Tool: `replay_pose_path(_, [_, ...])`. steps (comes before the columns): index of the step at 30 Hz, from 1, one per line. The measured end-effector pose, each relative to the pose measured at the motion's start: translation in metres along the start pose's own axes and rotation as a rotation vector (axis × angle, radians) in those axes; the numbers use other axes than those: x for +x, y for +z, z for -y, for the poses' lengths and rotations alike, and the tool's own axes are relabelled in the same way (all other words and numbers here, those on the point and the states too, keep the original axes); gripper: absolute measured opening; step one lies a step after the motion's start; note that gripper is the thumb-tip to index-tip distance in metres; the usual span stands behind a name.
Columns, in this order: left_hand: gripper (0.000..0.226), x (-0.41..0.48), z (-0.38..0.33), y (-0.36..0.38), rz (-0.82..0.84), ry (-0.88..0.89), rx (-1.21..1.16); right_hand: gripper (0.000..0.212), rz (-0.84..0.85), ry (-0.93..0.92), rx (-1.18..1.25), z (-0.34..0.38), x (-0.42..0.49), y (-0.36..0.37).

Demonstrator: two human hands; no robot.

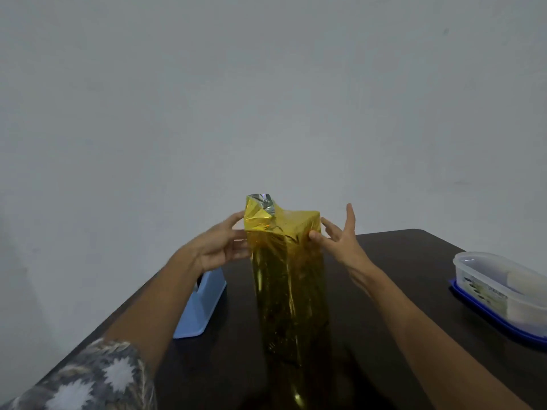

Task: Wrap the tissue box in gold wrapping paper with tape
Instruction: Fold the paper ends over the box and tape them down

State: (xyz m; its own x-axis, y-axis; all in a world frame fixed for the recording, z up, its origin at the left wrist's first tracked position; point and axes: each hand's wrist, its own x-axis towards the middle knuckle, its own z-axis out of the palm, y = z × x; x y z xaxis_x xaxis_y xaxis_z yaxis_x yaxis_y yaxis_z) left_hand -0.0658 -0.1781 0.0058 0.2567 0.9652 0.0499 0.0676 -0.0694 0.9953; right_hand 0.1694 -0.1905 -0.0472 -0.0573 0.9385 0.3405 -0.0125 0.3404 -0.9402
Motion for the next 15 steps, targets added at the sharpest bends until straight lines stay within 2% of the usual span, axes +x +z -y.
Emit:
replay_pose_path(2, [0.044,-0.002,0.019,0.001,0.089,0.032,-0.037,0.119,-0.023,0.067,0.001,-0.005,0.001,0.006])
replay_pose_path(4, [0.065,-0.002,0.028,0.01,0.147,0.062,0.046,0.106,-0.031,0.142,0.01,-0.016,0.005,0.009])
replay_pose_path(6, [0.085,-0.003,0.034,0.024,0.152,0.082,0.021,0.069,-0.015,0.157,0.003,-0.027,0.009,0.01])
replay_pose_path(8, [0.086,-0.007,0.037,0.041,0.078,0.114,-0.078,0.028,-0.03,0.105,0.021,-0.034,0.006,0.007])
replay_pose_path(9, [0.083,-0.009,0.037,0.049,0.01,0.136,-0.086,0.027,-0.081,0.082,0.045,-0.031,0.004,0.008])
replay_pose_path(11, [0.073,-0.014,0.037,0.062,-0.147,0.189,-0.041,0.043,-0.214,0.059,0.128,-0.018,0.002,0.01])
replay_pose_path(12, [0.069,-0.015,0.038,0.066,-0.217,0.215,-0.022,0.056,-0.212,0.021,0.148,-0.012,0.0,0.01])
replay_pose_path(15, [0.072,-0.018,0.035,0.076,-0.299,0.283,0.018,0.097,-0.064,-0.116,0.052,0.001,-0.01,0.008])
